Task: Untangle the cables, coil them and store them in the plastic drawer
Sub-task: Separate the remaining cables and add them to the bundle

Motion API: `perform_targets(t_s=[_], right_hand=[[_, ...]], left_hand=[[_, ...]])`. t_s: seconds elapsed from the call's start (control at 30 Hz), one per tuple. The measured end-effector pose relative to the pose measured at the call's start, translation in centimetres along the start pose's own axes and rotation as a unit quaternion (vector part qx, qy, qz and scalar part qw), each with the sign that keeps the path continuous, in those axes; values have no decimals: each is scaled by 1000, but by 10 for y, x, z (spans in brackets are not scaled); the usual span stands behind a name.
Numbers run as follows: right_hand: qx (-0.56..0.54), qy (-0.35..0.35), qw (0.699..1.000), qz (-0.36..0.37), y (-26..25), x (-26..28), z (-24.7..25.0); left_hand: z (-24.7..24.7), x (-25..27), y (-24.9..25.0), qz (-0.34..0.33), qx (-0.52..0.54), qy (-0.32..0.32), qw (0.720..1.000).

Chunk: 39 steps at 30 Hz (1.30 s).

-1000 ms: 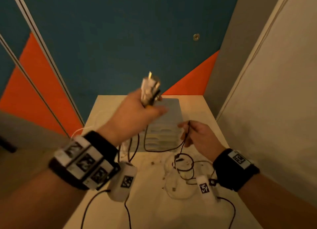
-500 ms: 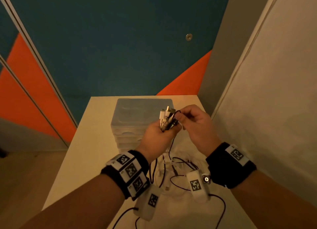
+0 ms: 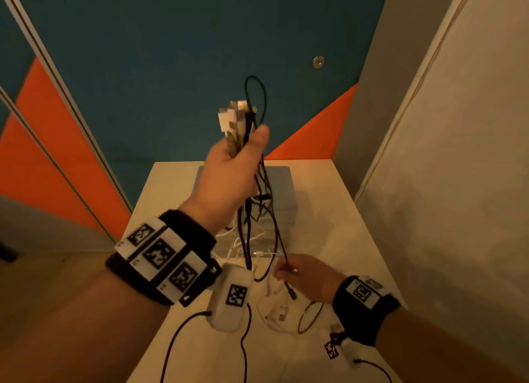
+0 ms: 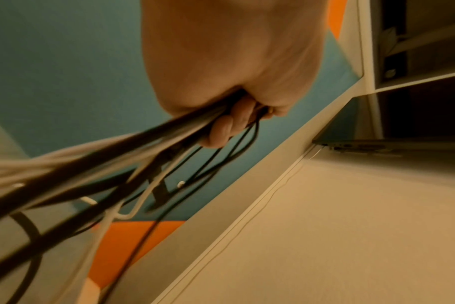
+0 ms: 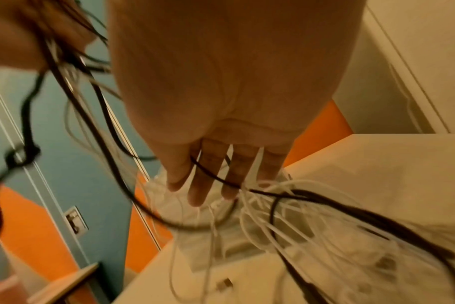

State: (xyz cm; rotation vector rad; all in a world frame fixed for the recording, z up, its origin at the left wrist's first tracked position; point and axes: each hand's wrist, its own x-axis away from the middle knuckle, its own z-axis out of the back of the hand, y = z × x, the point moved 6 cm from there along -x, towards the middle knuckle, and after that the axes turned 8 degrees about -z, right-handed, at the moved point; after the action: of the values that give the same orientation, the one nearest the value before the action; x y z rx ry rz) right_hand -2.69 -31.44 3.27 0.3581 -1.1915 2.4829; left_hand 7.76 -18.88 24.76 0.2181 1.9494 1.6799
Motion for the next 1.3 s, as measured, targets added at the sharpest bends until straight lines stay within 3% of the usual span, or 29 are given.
perform_targets(t_s=[0.27, 0.4, 0.5, 0.6, 0.67, 0.77, 0.9, 1.0, 1.1, 1.2, 1.3], right_hand=[[98, 37, 993, -48, 47, -9, -8], [78, 46, 993, -76, 61, -10, -3], [53, 105, 992, -41, 53, -12, 11], [24, 169, 985, 20, 17, -5, 28], [-30, 195, 979, 47, -6, 0, 38], [-83, 233, 961, 122, -41, 10, 50], [-151, 189, 963, 122, -67, 19, 55], [-205, 183, 942, 192, -84, 19, 55], [-261, 172, 934, 172, -81, 20, 57], [-167, 191, 959, 127, -65, 15, 54], [-156, 213, 956, 130, -53, 13, 51]], left_hand=[[18, -3, 78, -38, 91, -70, 993], [37, -3, 99, -57, 82, -45, 994], [37, 2, 82, -70, -21, -21, 997], [19, 15, 38, -44, -160, -72, 983], [4, 26, 5, -9, -190, -127, 974], [-13, 40, -37, 38, -198, -165, 966], [-28, 51, -63, 43, -160, -190, 968], [-33, 53, -68, 48, -137, -191, 971], [-34, 51, -68, 55, -132, -199, 970], [-33, 52, -59, 55, -118, -217, 967], [-15, 43, -48, 69, -88, -170, 979]])
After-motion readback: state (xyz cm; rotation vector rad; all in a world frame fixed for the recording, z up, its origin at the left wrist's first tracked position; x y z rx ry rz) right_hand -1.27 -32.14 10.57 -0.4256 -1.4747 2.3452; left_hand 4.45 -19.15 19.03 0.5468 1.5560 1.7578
